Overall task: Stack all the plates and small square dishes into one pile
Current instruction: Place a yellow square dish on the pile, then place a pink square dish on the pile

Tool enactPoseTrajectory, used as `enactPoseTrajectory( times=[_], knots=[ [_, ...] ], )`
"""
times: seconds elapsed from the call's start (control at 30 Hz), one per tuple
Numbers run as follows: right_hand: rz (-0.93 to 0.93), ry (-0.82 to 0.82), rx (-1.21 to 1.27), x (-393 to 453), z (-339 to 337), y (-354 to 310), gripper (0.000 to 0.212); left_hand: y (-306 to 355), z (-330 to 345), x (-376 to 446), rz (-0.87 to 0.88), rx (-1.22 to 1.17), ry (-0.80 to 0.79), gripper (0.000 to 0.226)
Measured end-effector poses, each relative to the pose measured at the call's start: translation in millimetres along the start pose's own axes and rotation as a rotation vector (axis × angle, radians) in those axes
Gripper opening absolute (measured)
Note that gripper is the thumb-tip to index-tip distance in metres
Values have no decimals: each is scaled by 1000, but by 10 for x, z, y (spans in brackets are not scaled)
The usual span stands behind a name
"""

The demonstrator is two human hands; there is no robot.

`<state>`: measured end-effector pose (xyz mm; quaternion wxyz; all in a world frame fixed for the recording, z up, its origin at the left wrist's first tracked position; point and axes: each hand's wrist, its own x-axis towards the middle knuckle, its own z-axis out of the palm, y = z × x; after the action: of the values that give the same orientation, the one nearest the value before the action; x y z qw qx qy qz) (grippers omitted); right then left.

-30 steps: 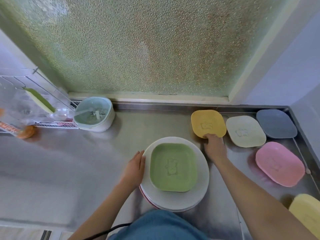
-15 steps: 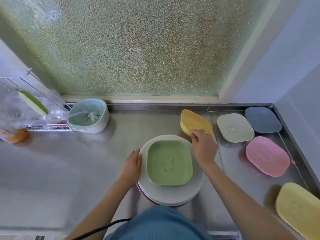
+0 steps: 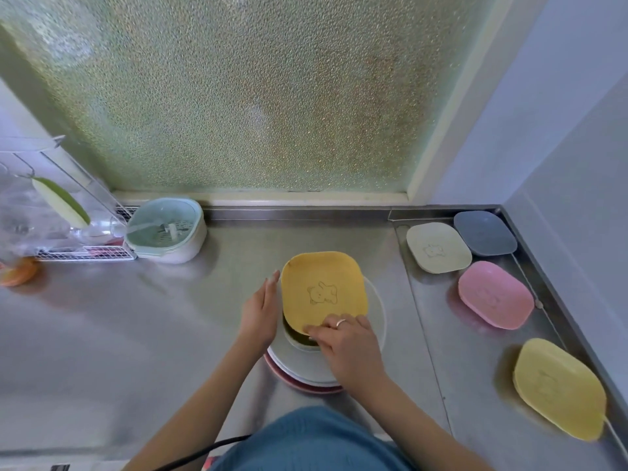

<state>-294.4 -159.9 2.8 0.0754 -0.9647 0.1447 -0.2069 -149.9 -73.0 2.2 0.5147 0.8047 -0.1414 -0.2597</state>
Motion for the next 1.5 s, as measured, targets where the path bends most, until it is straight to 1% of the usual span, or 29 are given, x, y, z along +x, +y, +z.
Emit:
enactPoseTrajectory(
  times=[0.07,0.17,0.27,0.33,0.4,0.43,0.5,0.57,0.63,0.7,0.8,0.9,0.97,1.03,1.13,1.3,1.5],
  knots=[
    [16,-39,37,4,-5,5,19,28,39,-35,43,43,-8,43],
    [36,-89,80,21,-50,-2,32,15,58,-74,115,129,-14,31],
    [57,-100,175,17,-63,15,31,9,48,-101,166,180,-23,33],
    [172,-43,225,23,-77,59,26,-4,50,-111,150,175,-26,35],
    [372,11,227,64,-81,140,35,-8,51,-95,118,167,-22,40],
    [474,-6,240,91,-73,188,42,2,58,-85,104,161,-22,43],
    [623,-115,321,138,-44,260,55,18,84,-70,91,159,-33,47],
    [653,-235,367,148,-15,287,61,9,102,-45,81,154,-41,48],
    [650,-277,371,119,-2,282,66,-28,97,-16,73,154,-57,48],
    [654,-252,390,101,12,279,68,-60,86,-11,85,158,-85,48],
    [685,-181,411,76,67,302,61,-130,59,-4,84,111,-94,46],
    [892,-110,465,-36,83,362,62,-250,1,5,-44,-22,-102,50],
    [987,-142,561,-119,98,385,68,-320,-20,-9,-130,-90,-142,51],
    [994,-167,695,-142,118,362,68,-347,-12,-29,-166,-120,-170,51],
    [986,-123,787,-129,122,334,64,-361,9,-15,-163,-121,-191,50],
    [1019,-59,810,-115,64,467,61,-354,138,41,-182,-141,-219,51],
    [1099,-6,775,-107,-59,953,59,-197,526,180,-188,-172,-323,55]
  ],
)
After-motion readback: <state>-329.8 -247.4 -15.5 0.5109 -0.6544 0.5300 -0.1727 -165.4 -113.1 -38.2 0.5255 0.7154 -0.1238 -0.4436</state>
